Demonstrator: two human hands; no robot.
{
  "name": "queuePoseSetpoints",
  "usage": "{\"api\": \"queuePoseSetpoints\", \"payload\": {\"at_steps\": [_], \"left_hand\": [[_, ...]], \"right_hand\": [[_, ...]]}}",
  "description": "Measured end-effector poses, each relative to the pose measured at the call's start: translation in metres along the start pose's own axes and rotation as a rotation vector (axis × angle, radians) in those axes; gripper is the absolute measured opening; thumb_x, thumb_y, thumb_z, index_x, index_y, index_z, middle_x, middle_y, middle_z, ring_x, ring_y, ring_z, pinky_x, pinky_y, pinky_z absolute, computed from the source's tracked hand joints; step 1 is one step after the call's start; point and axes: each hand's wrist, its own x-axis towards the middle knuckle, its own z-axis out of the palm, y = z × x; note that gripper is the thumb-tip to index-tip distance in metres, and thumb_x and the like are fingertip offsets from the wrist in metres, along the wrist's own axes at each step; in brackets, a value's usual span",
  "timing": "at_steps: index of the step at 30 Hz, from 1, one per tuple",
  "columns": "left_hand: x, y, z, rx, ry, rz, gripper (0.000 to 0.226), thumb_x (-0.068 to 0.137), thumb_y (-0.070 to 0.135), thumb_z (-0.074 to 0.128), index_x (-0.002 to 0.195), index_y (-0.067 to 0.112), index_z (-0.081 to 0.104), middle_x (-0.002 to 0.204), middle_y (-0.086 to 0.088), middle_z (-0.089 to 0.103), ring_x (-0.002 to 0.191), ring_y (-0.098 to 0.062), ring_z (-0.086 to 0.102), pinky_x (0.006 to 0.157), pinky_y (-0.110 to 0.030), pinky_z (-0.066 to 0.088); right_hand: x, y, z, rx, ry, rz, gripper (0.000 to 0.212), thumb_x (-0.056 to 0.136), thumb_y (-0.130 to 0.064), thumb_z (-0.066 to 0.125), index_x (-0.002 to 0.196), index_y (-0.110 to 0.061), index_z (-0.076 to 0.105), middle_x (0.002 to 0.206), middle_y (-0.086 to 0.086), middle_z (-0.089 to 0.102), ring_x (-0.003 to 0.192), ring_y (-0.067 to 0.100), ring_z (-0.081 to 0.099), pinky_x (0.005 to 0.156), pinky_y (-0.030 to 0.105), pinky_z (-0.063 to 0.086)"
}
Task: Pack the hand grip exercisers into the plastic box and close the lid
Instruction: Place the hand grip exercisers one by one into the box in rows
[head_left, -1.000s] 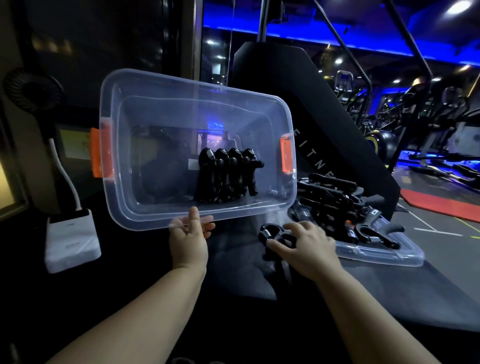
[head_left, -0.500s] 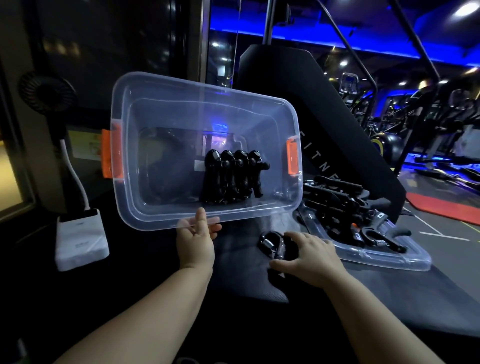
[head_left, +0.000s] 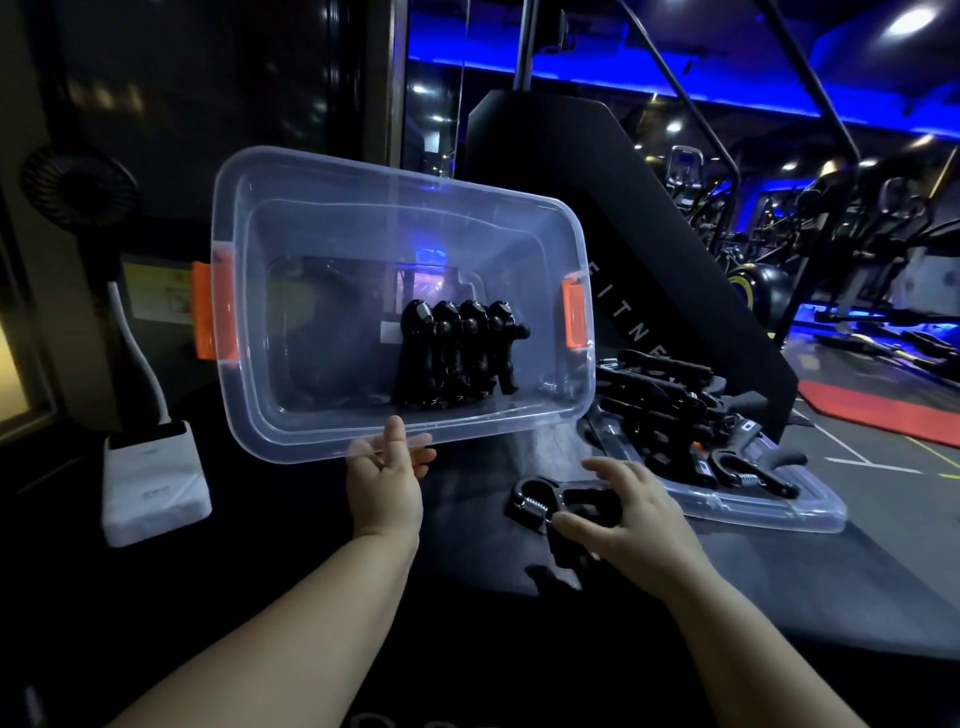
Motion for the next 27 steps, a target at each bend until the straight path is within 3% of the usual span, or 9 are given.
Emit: {"api": "queuePoseSetpoints", "payload": {"at_steps": [3, 9, 13, 19, 22, 27], "left_hand": [[0.0, 0.0, 0.0, -0.005, -0.003, 0.001, 0.021, 0.098, 0.036, 0.047, 0.086, 0.019, 0.044, 0.067, 0.009, 0.072, 0.057, -0.005, 0.065, 0.06, -0.024, 0.048], [-0.001, 0.001, 0.0, -0.011, 0.001, -0.002, 0.021, 0.098, 0.035, 0.047, 0.085, 0.019, 0.044, 0.066, 0.006, 0.072, 0.057, -0.006, 0.064, 0.059, -0.023, 0.048], [-0.002, 0.003, 0.0, -0.017, 0.005, -0.01, 0.02, 0.098, 0.034, 0.047, 0.085, 0.019, 0.043, 0.071, 0.003, 0.071, 0.058, -0.008, 0.064, 0.059, -0.022, 0.048], [-0.003, 0.006, 0.001, -0.019, 0.006, -0.017, 0.02, 0.098, 0.033, 0.047, 0.085, 0.018, 0.043, 0.071, 0.002, 0.07, 0.059, -0.009, 0.064, 0.06, -0.024, 0.049], [-0.003, 0.005, 0.0, -0.018, 0.004, -0.017, 0.02, 0.098, 0.033, 0.047, 0.085, 0.018, 0.044, 0.072, 0.002, 0.071, 0.058, -0.008, 0.064, 0.061, -0.024, 0.049], [-0.003, 0.005, 0.0, -0.007, -0.003, -0.013, 0.019, 0.098, 0.033, 0.047, 0.085, 0.018, 0.044, 0.071, 0.004, 0.071, 0.056, -0.003, 0.064, 0.059, -0.023, 0.049]], "right_hand": [[-0.009, 0.007, 0.001, -0.064, 0.121, 0.184, 0.09, 0.048, -0.094, 0.043, 0.114, -0.034, 0.05, 0.113, -0.01, 0.047, 0.117, 0.016, 0.045, 0.098, 0.042, 0.039], [-0.019, 0.002, 0.009, -0.282, -0.002, 0.317, 0.123, 0.033, -0.105, 0.015, 0.124, -0.028, 0.047, 0.126, -0.001, 0.047, 0.126, 0.022, 0.037, 0.101, 0.042, 0.031], [-0.02, -0.01, 0.019, -0.318, 0.023, 0.298, 0.107, 0.037, -0.1, 0.031, 0.117, -0.031, 0.048, 0.121, -0.003, 0.047, 0.123, 0.022, 0.037, 0.099, 0.041, 0.03], [-0.019, -0.013, 0.016, -0.146, 0.071, 0.216, 0.079, 0.044, -0.081, 0.052, 0.113, -0.042, 0.055, 0.106, -0.011, 0.043, 0.111, 0.018, 0.043, 0.089, 0.031, 0.038], [-0.018, -0.013, 0.008, -0.066, 0.063, 0.181, 0.075, 0.042, -0.079, 0.056, 0.108, -0.043, 0.061, 0.1, -0.015, 0.04, 0.108, 0.014, 0.043, 0.081, 0.025, 0.035], [-0.016, -0.014, -0.002, -0.018, 0.091, 0.11, 0.072, 0.044, -0.079, 0.057, 0.106, -0.042, 0.063, 0.1, -0.016, 0.047, 0.107, 0.013, 0.047, 0.081, 0.025, 0.038]]}}
